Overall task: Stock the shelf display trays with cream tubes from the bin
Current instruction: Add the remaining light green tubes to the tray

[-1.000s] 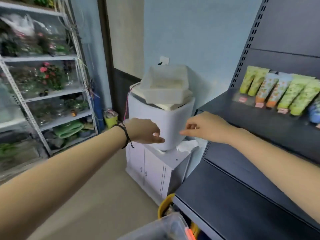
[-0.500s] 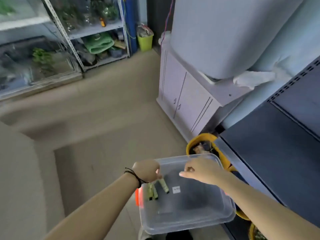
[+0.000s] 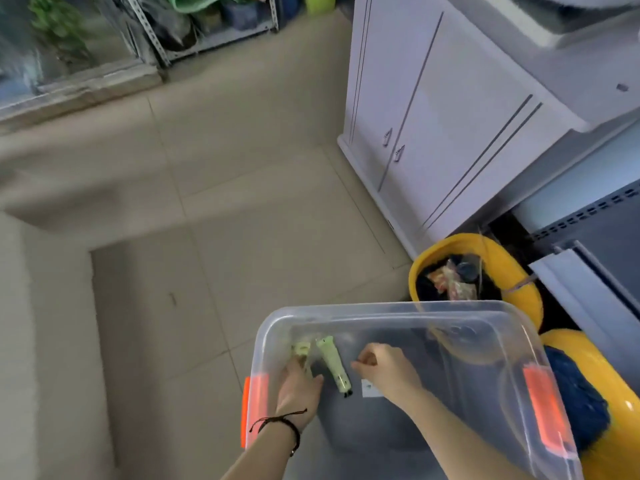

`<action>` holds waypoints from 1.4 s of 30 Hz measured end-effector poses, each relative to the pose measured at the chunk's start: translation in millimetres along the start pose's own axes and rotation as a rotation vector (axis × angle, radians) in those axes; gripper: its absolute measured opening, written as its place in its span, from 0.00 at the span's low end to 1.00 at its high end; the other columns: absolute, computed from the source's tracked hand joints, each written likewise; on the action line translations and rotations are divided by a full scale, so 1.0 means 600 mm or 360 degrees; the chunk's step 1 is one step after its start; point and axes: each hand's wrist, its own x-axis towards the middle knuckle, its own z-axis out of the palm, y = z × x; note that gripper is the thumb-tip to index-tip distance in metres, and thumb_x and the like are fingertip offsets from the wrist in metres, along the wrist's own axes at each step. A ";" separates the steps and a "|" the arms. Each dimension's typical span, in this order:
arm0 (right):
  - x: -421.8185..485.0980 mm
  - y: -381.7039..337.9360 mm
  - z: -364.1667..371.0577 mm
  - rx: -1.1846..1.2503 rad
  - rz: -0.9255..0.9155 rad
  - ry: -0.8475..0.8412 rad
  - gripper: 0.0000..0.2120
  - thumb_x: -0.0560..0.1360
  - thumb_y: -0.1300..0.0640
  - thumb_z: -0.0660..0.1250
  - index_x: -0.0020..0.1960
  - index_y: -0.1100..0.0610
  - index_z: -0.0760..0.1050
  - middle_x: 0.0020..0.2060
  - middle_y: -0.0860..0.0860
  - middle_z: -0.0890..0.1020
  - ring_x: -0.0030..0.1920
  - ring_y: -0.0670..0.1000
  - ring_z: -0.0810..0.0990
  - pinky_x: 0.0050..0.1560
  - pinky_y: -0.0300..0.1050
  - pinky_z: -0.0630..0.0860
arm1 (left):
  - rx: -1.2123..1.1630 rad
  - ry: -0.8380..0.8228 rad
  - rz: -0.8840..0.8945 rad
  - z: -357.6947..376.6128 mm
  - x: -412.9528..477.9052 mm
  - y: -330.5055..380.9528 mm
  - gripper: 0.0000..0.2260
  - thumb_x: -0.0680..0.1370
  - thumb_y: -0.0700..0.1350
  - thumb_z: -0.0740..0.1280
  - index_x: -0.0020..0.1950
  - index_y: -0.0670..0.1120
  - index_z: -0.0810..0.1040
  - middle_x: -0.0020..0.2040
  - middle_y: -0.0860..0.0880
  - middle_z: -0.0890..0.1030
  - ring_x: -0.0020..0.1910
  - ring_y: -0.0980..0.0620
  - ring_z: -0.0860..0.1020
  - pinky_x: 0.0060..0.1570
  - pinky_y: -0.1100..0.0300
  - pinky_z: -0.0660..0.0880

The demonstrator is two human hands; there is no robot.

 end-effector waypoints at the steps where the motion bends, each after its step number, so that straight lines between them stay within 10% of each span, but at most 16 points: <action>1: 0.019 0.005 0.016 0.0043 0.0018 0.0006 0.14 0.74 0.44 0.68 0.52 0.53 0.78 0.48 0.47 0.82 0.47 0.49 0.81 0.44 0.44 0.76 | 0.0031 0.0044 -0.0008 0.010 0.019 -0.009 0.15 0.78 0.42 0.59 0.64 0.48 0.65 0.62 0.46 0.73 0.56 0.46 0.74 0.57 0.56 0.71; 8: 0.084 0.010 0.094 0.0149 0.0123 0.0088 0.08 0.73 0.46 0.68 0.45 0.51 0.75 0.43 0.46 0.82 0.45 0.49 0.80 0.41 0.44 0.74 | 0.0127 0.0428 0.0209 0.061 0.061 -0.027 0.07 0.77 0.42 0.56 0.54 0.52 0.65 0.49 0.52 0.70 0.48 0.52 0.71 0.47 0.60 0.68; 23: 0.077 0.079 0.043 -0.0016 0.0266 0.0388 0.11 0.70 0.49 0.69 0.41 0.52 0.68 0.37 0.47 0.77 0.37 0.49 0.77 0.34 0.45 0.72 | 0.0401 0.0378 0.0351 0.102 0.087 -0.031 0.20 0.77 0.44 0.65 0.68 0.50 0.65 0.64 0.52 0.67 0.58 0.52 0.74 0.50 0.64 0.68; 29: 0.081 0.093 0.047 0.0047 0.0189 0.0356 0.16 0.70 0.47 0.72 0.43 0.53 0.66 0.38 0.47 0.75 0.38 0.49 0.76 0.32 0.43 0.68 | 0.0391 0.0380 0.0374 0.116 0.109 -0.019 0.07 0.76 0.47 0.65 0.54 0.50 0.75 0.49 0.50 0.76 0.44 0.53 0.73 0.45 0.59 0.74; 42: 0.065 0.115 0.028 0.0307 -0.0012 0.0137 0.16 0.65 0.50 0.74 0.39 0.53 0.67 0.32 0.46 0.76 0.35 0.49 0.78 0.36 0.48 0.74 | 0.0386 0.0112 0.0557 0.097 0.108 -0.004 0.13 0.70 0.42 0.71 0.44 0.56 0.68 0.42 0.57 0.75 0.41 0.56 0.73 0.39 0.62 0.71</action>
